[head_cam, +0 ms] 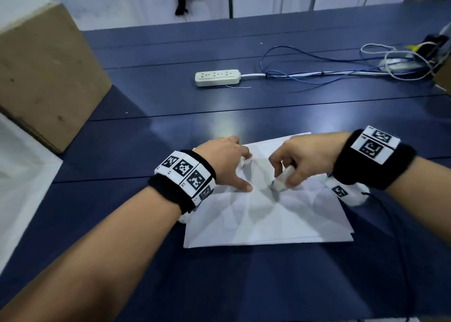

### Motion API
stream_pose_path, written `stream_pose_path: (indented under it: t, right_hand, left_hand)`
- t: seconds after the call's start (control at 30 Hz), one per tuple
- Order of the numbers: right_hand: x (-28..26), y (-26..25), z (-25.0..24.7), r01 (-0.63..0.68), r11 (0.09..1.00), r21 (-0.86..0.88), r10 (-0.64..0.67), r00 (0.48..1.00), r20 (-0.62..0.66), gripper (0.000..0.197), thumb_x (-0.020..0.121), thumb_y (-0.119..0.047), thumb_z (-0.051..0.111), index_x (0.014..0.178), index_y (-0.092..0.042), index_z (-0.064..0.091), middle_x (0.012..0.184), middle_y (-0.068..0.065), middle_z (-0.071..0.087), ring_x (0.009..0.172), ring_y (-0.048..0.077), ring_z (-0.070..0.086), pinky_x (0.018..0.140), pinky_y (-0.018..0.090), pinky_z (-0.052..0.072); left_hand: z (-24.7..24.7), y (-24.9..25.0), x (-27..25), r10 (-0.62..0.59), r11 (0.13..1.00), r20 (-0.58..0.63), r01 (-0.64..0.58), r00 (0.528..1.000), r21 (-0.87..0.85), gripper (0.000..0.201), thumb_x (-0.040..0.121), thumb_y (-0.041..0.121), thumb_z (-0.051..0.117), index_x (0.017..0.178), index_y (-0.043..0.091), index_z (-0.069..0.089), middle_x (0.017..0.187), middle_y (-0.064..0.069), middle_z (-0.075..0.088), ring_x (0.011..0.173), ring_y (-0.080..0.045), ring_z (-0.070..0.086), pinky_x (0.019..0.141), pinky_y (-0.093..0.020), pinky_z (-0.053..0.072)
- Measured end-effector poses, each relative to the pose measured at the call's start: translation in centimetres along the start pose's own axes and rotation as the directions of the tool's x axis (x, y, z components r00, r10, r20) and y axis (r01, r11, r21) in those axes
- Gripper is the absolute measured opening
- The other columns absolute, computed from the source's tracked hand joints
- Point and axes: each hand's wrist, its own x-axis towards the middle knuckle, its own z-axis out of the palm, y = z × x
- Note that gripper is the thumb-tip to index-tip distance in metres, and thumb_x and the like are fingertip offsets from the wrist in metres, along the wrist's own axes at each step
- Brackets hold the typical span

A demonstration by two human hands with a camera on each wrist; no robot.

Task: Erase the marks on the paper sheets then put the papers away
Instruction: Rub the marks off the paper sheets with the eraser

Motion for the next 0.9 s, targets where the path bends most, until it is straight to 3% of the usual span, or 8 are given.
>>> stream_pose_path:
  t: [0.2,0.27,0.43,0.53,0.67,0.73,0.83,0.9]
  right_hand:
    - [2.1,1.0,-1.8,-0.163,0.981,-0.106,0.11,0.913,-0.392,0.02,0.083,-0.029,0.068,0.099,-0.019,0.062,0.084,0.0,0.068,0.086,0.025,0.061,0.073,0.035,0.05]
    - [1.4,0.7,-1.5,-0.129,0.989,-0.073,0.097,0.938,-0.333,0.02,0.082,-0.028,0.071,0.097,-0.019,0.062,0.074,-0.004,0.063,0.073,0.019,0.057,0.065,0.029,0.045]
    - [-0.8,-0.6,-0.1,-0.025,0.999,0.027,0.024,0.999,0.046,0.017,0.077,-0.026,0.076,0.087,-0.025,0.062,0.061,0.0,0.06,0.051,0.009,0.049,0.044,0.013,0.034]
    - [0.7,0.2,-0.9,-0.059,0.998,-0.015,0.056,0.986,-0.158,0.019,0.079,-0.028,0.076,0.094,-0.023,0.066,0.063,-0.002,0.063,0.054,0.006,0.052,0.049,0.012,0.038]
    - [2.5,1.6,-2.2,-0.186,0.982,-0.045,0.152,0.901,-0.406,0.02,0.08,-0.035,0.071,0.093,-0.023,0.063,0.073,-0.004,0.063,0.079,0.023,0.06,0.074,0.036,0.053]
    - [2.0,1.5,-2.0,-0.133,0.991,-0.033,0.114,0.935,-0.336,0.019,0.079,-0.033,0.073,0.09,-0.022,0.063,0.07,-0.003,0.068,0.07,0.019,0.061,0.063,0.026,0.048]
    - [0.0,0.2,-0.8,-0.042,0.997,0.067,0.044,0.998,-0.039,0.021,0.073,-0.03,0.077,0.085,-0.02,0.063,0.06,0.0,0.063,0.051,0.012,0.05,0.043,0.011,0.034]
    - [-0.4,-0.1,-0.5,-0.036,0.997,0.061,0.034,0.999,0.037,0.024,0.07,-0.037,0.076,0.084,-0.022,0.063,0.062,0.004,0.063,0.049,0.01,0.047,0.041,0.01,0.034]
  left_hand:
    - [-0.3,0.2,0.2,-0.003,1.0,0.023,0.003,1.0,-0.016,0.083,0.069,0.069,0.073,0.139,0.031,0.049,0.116,0.0,0.046,0.107,-0.023,0.055,0.081,-0.034,0.048]
    - [-0.3,0.2,0.1,-0.007,1.0,0.024,0.007,1.0,-0.016,0.082,0.069,0.068,0.073,0.138,0.031,0.05,0.114,0.0,0.045,0.105,-0.023,0.055,0.082,-0.035,0.049]
    - [-0.2,0.0,0.3,-0.012,1.0,0.028,0.013,1.0,-0.026,0.082,0.07,0.067,0.073,0.139,0.03,0.049,0.12,0.0,0.045,0.11,-0.023,0.052,0.079,-0.033,0.045]
    - [-0.3,0.0,0.4,-0.004,1.0,0.035,0.005,0.999,-0.021,0.076,0.07,0.066,0.074,0.133,0.029,0.053,0.114,0.001,0.044,0.106,-0.023,0.053,0.073,-0.03,0.039]
    - [-0.4,0.1,0.4,0.0,1.0,0.032,0.0,0.999,-0.014,0.079,0.07,0.066,0.074,0.135,0.028,0.052,0.116,0.0,0.045,0.105,-0.024,0.053,0.073,-0.029,0.038]
    - [-0.4,0.1,0.3,-0.005,1.0,0.032,0.005,0.999,-0.025,0.079,0.069,0.067,0.074,0.135,0.029,0.052,0.116,0.001,0.044,0.107,-0.024,0.052,0.076,-0.03,0.041]
    - [-0.2,0.0,0.2,-0.015,0.999,0.035,0.016,0.999,-0.032,0.08,0.069,0.067,0.074,0.136,0.03,0.051,0.117,0.001,0.043,0.11,-0.024,0.05,0.086,-0.039,0.049]
    - [-0.2,0.0,0.1,-0.017,0.999,0.034,0.018,0.999,-0.031,0.081,0.069,0.067,0.073,0.137,0.03,0.05,0.119,0.001,0.044,0.111,-0.024,0.049,0.088,-0.04,0.049]
